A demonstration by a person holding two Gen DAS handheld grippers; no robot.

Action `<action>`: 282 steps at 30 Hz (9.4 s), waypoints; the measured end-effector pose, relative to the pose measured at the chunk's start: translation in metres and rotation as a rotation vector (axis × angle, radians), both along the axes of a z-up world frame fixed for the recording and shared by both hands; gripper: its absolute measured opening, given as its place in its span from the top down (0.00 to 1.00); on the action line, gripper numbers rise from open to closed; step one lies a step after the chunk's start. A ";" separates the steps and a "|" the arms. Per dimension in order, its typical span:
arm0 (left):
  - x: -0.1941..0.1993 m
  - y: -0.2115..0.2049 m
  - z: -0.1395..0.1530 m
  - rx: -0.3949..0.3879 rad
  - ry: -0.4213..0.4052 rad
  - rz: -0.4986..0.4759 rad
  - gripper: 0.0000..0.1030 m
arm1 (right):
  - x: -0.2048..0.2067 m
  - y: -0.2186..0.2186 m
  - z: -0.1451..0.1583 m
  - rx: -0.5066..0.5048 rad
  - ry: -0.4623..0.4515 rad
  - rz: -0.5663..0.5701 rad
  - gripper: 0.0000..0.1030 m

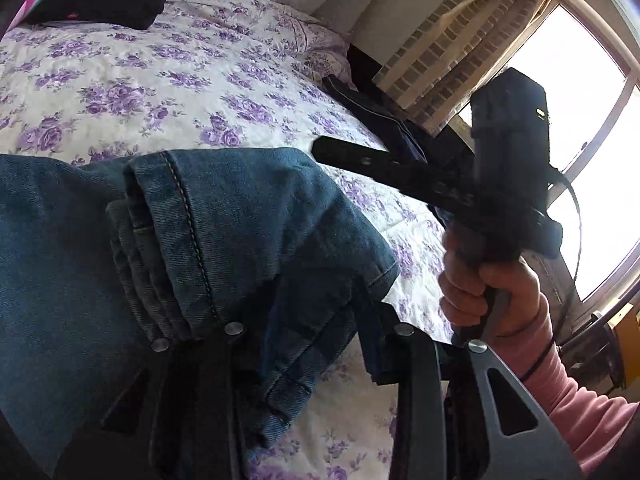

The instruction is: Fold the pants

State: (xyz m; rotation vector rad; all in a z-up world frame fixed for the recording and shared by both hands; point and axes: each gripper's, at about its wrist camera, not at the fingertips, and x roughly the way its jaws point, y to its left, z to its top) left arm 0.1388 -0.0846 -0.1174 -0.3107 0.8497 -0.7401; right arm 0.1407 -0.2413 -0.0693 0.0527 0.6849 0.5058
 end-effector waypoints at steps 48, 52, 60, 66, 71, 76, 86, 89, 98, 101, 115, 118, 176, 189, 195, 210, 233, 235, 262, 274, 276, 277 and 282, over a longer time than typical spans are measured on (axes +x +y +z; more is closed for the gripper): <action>-0.024 0.030 0.023 0.248 -0.106 0.194 0.33 | -0.055 0.010 -0.021 -0.035 -0.075 -0.092 0.65; -0.023 0.034 -0.001 0.262 -0.081 0.208 0.21 | -0.066 0.025 -0.060 -0.122 -0.088 -0.126 0.57; -0.079 0.103 0.059 0.141 -0.232 0.343 0.05 | -0.122 0.064 -0.022 -0.033 -0.209 -0.020 0.47; -0.131 0.225 0.079 0.174 -0.223 0.644 0.04 | -0.163 0.162 -0.008 -0.138 -0.341 0.260 0.39; -0.164 0.308 0.066 0.135 -0.112 0.854 0.04 | -0.192 0.246 -0.005 -0.272 -0.467 0.471 0.34; -0.174 0.341 0.045 0.063 -0.032 0.880 0.04 | -0.214 0.315 -0.019 -0.515 -0.571 0.569 0.34; -0.175 0.371 0.028 -0.076 0.033 0.768 0.04 | -0.203 0.377 -0.058 -0.795 -0.633 0.517 0.39; -0.173 0.376 0.028 -0.153 0.039 0.723 0.04 | -0.199 0.381 -0.060 -0.771 -0.616 0.517 0.55; -0.154 0.363 0.029 -0.304 0.101 0.551 0.04 | -0.195 0.360 -0.039 -0.603 -0.590 0.435 0.75; -0.139 0.354 0.020 -0.385 0.169 0.476 0.04 | -0.198 0.356 -0.039 -0.590 -0.604 0.431 0.76; -0.091 0.340 -0.004 -0.550 0.314 0.343 0.58 | -0.226 0.343 -0.044 -0.615 -0.783 0.376 0.42; -0.090 0.341 -0.001 -0.541 0.327 0.340 0.60 | -0.239 0.350 -0.049 -0.673 -0.846 0.408 0.40; 0.065 -0.058 0.081 -0.015 0.190 -0.086 0.27 | -0.077 -0.016 -0.082 0.527 -0.064 -0.418 0.50; 0.017 0.047 0.078 0.174 -0.035 0.235 0.16 | -0.088 -0.005 -0.070 0.450 -0.055 -0.449 0.47; 0.009 0.067 0.050 0.212 -0.003 0.276 0.16 | -0.089 -0.003 -0.066 0.425 -0.050 -0.458 0.46; -0.004 0.070 0.016 0.186 0.004 0.294 0.15 | -0.068 -0.024 -0.045 0.355 -0.065 -0.507 0.36; 0.064 0.107 0.065 0.280 -0.126 0.341 0.11 | -0.117 0.092 -0.017 0.240 -0.187 0.005 0.54; 0.074 0.102 0.057 0.331 -0.119 0.356 0.11 | -0.115 0.104 -0.027 0.197 -0.158 0.044 0.62; 0.057 0.077 -0.005 0.252 0.035 0.265 0.05 | 0.040 -0.023 -0.031 0.296 0.089 -0.188 0.96; -0.006 0.088 0.016 0.298 -0.054 0.313 0.07 | -0.097 0.059 -0.024 0.021 -0.129 0.013 0.58; -0.011 0.086 -0.006 0.315 -0.041 0.324 0.05 | -0.106 0.064 -0.038 -0.036 -0.176 0.011 0.59; -0.014 0.092 -0.008 0.287 -0.025 0.330 0.05 | -0.113 0.067 -0.034 -0.063 -0.195 0.005 0.58; -0.019 0.130 0.014 0.165 0.036 0.378 0.07 | -0.156 0.082 -0.009 -0.052 -0.294 0.118 0.41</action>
